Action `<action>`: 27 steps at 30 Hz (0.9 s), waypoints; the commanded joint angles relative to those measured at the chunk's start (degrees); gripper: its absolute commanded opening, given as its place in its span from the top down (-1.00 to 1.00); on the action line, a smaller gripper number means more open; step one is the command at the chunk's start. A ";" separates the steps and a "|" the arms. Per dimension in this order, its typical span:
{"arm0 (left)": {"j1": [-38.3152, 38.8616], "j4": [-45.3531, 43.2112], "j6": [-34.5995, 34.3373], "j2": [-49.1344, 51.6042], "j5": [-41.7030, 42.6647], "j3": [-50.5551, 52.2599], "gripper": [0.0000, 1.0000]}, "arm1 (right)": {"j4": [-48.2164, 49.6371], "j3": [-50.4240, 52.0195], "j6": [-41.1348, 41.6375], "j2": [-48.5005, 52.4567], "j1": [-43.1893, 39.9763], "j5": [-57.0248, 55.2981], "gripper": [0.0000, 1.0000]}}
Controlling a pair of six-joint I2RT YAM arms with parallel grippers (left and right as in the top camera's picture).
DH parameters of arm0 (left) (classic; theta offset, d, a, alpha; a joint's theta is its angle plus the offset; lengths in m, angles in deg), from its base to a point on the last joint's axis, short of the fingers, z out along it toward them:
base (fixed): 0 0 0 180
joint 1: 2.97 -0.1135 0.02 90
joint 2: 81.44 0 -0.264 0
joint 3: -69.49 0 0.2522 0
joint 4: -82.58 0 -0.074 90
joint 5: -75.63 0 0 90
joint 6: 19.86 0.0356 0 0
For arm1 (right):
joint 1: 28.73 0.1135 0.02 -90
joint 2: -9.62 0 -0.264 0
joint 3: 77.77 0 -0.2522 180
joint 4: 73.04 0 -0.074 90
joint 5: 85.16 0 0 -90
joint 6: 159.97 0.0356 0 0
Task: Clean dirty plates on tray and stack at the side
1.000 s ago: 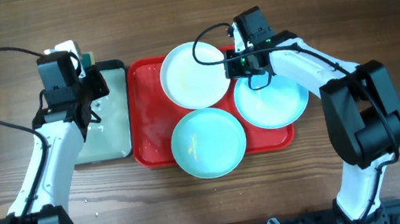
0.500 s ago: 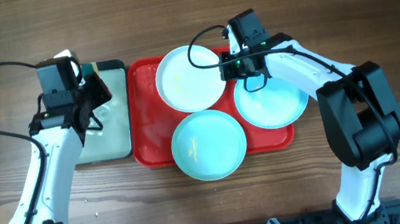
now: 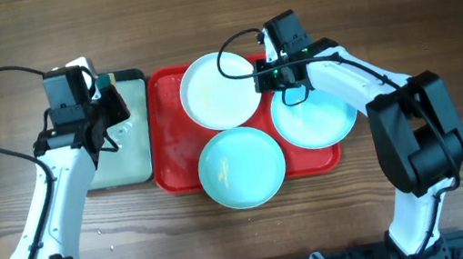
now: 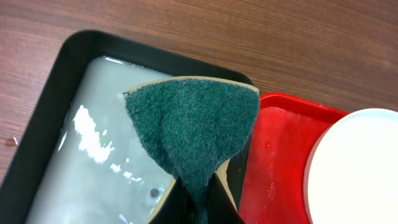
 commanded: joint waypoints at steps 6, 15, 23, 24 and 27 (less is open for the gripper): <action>0.20 -3.50 7.43 -1.16 -3.65 -0.11 0.92 | 3.76 -1.14 -3.61 -0.44 3.28 -0.76 0.92; 2.80 -1.97 10.21 -1.16 -7.48 -4.15 0.92 | 4.20 -1.14 -1.92 -0.44 3.28 -0.46 0.91; 3.19 2.21 13.35 1.22 -7.41 -7.08 0.92 | 4.85 -1.14 4.31 -0.42 4.11 1.01 0.92; 3.56 2.84 13.40 1.79 -6.80 -7.06 0.92 | 5.05 -1.14 4.22 -0.42 4.37 0.98 0.91; 5.05 2.99 15.32 3.41 -6.82 -7.06 0.92 | 5.46 -1.09 4.24 -0.42 5.33 0.81 0.91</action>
